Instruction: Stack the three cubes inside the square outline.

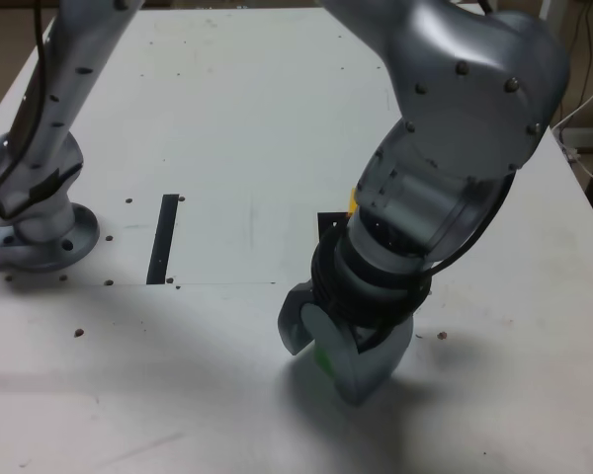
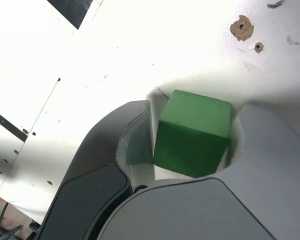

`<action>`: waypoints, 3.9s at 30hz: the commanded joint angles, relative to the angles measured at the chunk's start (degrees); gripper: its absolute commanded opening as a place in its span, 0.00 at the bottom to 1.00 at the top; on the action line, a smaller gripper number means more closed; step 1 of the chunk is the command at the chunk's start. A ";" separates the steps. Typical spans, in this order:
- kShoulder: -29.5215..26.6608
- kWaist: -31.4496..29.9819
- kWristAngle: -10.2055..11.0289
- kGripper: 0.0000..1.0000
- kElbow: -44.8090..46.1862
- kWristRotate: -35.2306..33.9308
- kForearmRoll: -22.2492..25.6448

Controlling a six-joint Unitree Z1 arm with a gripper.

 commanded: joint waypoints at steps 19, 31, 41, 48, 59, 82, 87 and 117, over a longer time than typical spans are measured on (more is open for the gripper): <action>-9.44 7.91 2.46 0.19 -10.25 -1.84 13.39; -13.32 23.91 -2.07 0.19 -7.07 -5.41 13.36; -12.42 26.80 -5.14 0.19 -6.28 -7.73 13.30; -11.09 26.63 -5.95 0.19 -6.61 -8.48 13.27; -9.01 26.63 -5.88 0.19 -8.03 -7.94 13.20; -8.06 26.63 -6.00 1.00 -7.80 -7.65 13.04; -7.88 26.63 -6.23 1.00 -7.40 -7.42 13.09; -28.14 26.28 -0.38 1.00 9.05 -8.91 12.38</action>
